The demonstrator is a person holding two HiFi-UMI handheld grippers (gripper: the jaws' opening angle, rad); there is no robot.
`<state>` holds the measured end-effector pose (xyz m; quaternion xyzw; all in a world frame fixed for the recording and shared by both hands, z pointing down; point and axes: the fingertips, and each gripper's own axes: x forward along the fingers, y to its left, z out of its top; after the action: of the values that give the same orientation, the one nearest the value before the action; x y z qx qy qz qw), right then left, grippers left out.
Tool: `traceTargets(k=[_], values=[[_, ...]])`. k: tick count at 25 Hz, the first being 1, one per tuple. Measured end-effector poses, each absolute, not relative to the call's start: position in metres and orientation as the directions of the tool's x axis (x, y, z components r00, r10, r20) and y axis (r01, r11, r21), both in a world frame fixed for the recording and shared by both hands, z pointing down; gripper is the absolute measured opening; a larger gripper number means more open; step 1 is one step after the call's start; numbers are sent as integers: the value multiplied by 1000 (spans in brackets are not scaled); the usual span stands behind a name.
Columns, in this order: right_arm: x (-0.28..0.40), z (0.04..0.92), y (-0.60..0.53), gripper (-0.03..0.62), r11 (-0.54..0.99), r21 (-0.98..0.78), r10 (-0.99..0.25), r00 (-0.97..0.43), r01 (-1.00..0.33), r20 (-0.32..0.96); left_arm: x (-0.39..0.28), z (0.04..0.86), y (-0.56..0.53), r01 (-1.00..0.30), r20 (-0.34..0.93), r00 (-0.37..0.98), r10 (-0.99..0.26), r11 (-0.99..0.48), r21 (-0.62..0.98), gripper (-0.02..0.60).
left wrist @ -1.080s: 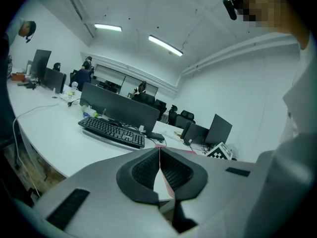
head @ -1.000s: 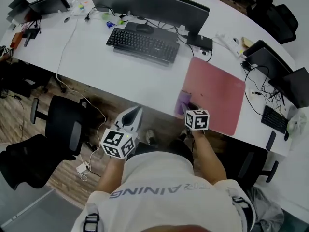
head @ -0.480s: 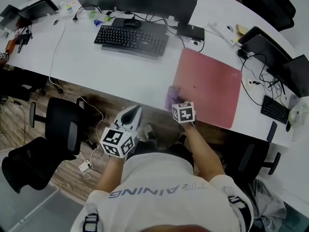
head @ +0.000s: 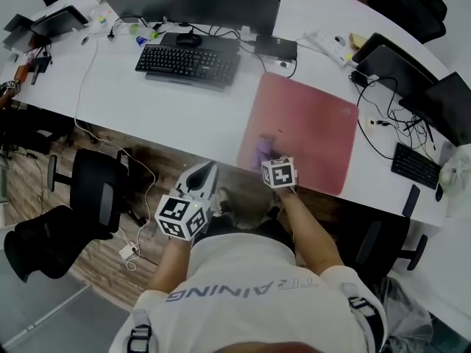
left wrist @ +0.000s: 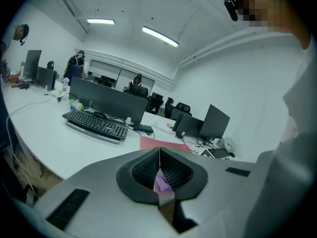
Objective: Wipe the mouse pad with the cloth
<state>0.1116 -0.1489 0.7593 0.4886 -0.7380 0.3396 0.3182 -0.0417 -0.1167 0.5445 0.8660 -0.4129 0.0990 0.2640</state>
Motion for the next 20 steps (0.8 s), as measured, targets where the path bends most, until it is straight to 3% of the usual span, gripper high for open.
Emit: traceTargets(k=[20], values=[[295,757,-74,92,174,-164,-540,-234,-971,809,123,532,-91,-699,352,715,-604,-622,353,32]])
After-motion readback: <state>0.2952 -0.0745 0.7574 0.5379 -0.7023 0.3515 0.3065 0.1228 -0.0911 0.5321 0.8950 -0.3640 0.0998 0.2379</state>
